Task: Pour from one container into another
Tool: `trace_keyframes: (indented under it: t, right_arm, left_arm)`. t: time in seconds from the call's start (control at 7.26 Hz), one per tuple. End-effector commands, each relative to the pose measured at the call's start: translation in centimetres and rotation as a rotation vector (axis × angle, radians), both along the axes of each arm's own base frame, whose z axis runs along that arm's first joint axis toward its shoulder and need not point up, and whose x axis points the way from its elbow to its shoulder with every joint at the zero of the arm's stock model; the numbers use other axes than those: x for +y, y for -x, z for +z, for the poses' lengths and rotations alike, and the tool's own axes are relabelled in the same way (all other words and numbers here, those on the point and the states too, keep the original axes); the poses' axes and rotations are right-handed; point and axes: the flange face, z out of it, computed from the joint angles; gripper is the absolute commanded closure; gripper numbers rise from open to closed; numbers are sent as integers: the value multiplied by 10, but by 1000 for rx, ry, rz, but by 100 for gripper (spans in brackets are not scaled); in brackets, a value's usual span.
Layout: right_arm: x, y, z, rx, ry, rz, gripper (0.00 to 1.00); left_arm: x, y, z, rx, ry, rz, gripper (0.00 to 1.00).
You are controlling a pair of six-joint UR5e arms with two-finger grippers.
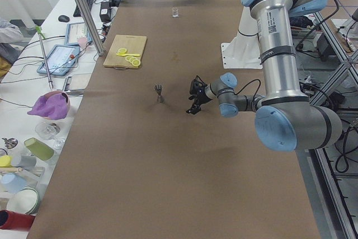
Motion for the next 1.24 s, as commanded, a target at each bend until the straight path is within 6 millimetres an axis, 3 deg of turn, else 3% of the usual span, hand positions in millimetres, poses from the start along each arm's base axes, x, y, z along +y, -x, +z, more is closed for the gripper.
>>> trace_keyframes:
  t: [0.0, 0.14, 0.28, 0.55, 0.69, 1.1]
  right_arm:
    - [30, -36, -21, 54, 117, -30, 0]
    - [41, -46, -28, 59, 186, -32, 0]
    - [65, -60, -7, 53, 245, -11, 0]
    - [113, -81, 26, 17, 244, -7, 0]
    - [123, -92, 24, 8, 238, 16, 0]
    - [124, -94, 28, 14, 246, 21, 0]
  left_arm:
    - [-38, 52, 17, -25, -1, 234, 1]
    - [-48, 70, 26, -12, 52, 238, 1]
    - [-65, 96, 43, 15, 165, 249, 1]
    - [-97, 127, 74, 111, 356, 289, 1]
    - [-102, 156, 97, 169, 440, 287, 1]
    - [-107, 186, 108, 221, 571, 263, 1]
